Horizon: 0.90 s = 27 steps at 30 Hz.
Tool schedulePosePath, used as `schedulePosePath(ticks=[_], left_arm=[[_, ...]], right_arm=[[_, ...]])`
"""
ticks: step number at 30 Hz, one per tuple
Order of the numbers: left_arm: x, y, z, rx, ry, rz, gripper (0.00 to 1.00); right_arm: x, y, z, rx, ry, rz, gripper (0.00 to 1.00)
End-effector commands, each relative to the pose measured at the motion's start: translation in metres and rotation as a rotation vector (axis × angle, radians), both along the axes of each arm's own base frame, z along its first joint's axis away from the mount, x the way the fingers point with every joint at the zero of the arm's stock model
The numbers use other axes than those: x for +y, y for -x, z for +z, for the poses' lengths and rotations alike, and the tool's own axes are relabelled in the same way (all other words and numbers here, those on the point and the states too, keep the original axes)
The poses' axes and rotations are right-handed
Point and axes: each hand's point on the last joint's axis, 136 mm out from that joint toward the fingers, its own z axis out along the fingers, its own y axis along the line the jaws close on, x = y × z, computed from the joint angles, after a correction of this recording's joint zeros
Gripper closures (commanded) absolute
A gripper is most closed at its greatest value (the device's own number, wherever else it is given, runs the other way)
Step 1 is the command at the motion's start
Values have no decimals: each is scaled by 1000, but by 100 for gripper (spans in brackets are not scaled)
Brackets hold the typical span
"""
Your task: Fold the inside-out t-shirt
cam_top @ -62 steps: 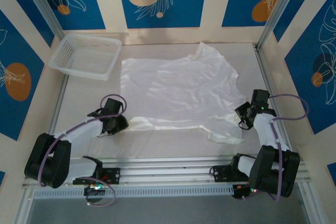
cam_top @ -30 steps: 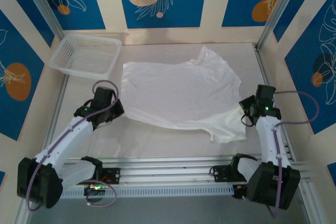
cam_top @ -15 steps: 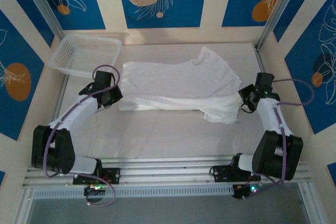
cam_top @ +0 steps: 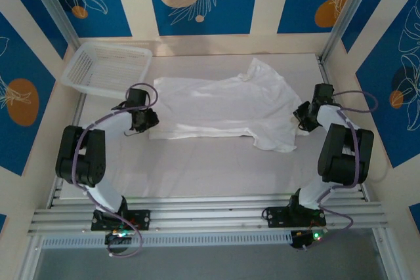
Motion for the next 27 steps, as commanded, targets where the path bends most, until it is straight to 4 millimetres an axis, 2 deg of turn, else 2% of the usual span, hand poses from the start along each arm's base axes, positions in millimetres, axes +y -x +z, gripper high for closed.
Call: schedulePosePath(ticks=[1, 3, 6, 9, 12, 16, 17, 18, 21, 23, 27], left_arm=[[3, -19, 30, -101, -4, -9, 61], [4, -11, 41, -113, -3, -15, 57], [6, 9, 65, -160, 2, -24, 54], [-2, 30, 88, -234, 31, -84, 51], [-12, 48, 90, -262, 59, -171, 50], [-20, 64, 77, -233, 92, -219, 48], [-22, 65, 73, -228, 100, -225, 47], [-23, 66, 72, -225, 105, -226, 47], [-28, 65, 71, -225, 120, -229, 47], [-30, 64, 72, -233, 126, -226, 46], [-30, 64, 72, -231, 128, -217, 46]], right_arm=[[-6, 10, 25, 7, 11, -12, 57], [-9, 29, 30, -6, 10, -40, 54], [1, 63, 27, -20, 27, -28, 50], [16, 95, 10, -23, 13, 8, 49], [24, 114, -12, -3, 7, 43, 48], [44, 102, -21, -15, -79, 138, 48], [47, 96, -22, -24, -89, 155, 51], [48, 92, -21, -28, -93, 162, 57], [52, 77, -15, -49, -93, 187, 84], [57, 70, -8, -64, -94, 219, 98], [72, 65, 12, -80, -137, 265, 100]])
